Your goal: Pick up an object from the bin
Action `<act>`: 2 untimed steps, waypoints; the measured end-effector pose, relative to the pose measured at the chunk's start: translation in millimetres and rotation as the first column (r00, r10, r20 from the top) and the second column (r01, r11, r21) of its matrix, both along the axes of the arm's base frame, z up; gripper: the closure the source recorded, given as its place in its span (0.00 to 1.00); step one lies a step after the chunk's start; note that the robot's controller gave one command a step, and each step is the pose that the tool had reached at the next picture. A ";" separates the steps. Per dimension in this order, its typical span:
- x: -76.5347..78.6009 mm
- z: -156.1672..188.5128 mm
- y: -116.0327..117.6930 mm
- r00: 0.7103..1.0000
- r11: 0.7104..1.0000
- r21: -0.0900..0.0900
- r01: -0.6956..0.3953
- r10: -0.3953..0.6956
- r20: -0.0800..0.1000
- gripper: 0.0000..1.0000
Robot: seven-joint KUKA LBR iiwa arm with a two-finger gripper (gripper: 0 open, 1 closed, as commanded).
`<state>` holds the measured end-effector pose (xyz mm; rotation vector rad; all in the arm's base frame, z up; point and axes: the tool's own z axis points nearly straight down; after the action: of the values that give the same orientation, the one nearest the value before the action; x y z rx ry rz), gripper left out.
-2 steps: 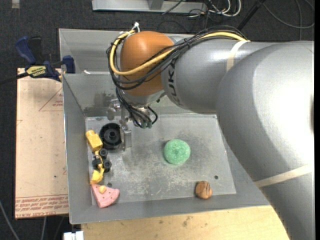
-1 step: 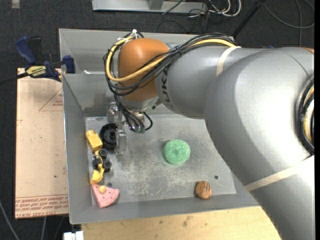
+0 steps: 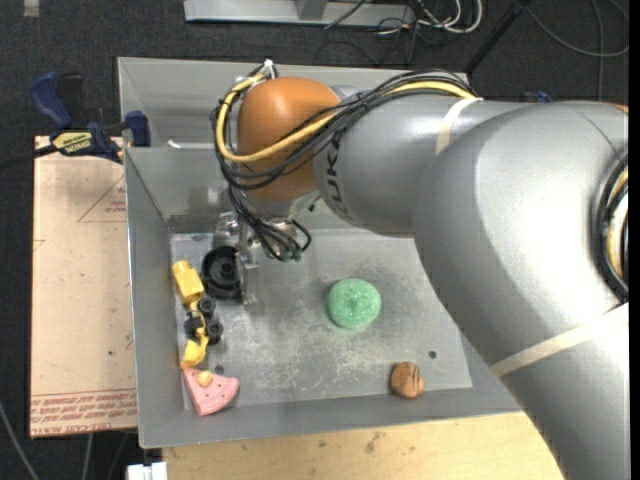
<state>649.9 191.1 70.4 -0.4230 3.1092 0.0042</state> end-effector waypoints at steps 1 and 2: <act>0.0 0.0 0.0 1.000 1.000 0.000 0.000 0.000 0.000 1.00; -1.4 3.4 -0.4 1.000 1.000 -0.001 0.000 0.000 -0.004 1.00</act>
Offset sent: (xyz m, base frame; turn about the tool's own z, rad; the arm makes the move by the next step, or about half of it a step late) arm 0.0000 -0.0001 0.0674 0.0000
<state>648.5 190.7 73.9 -0.4236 3.1135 0.0030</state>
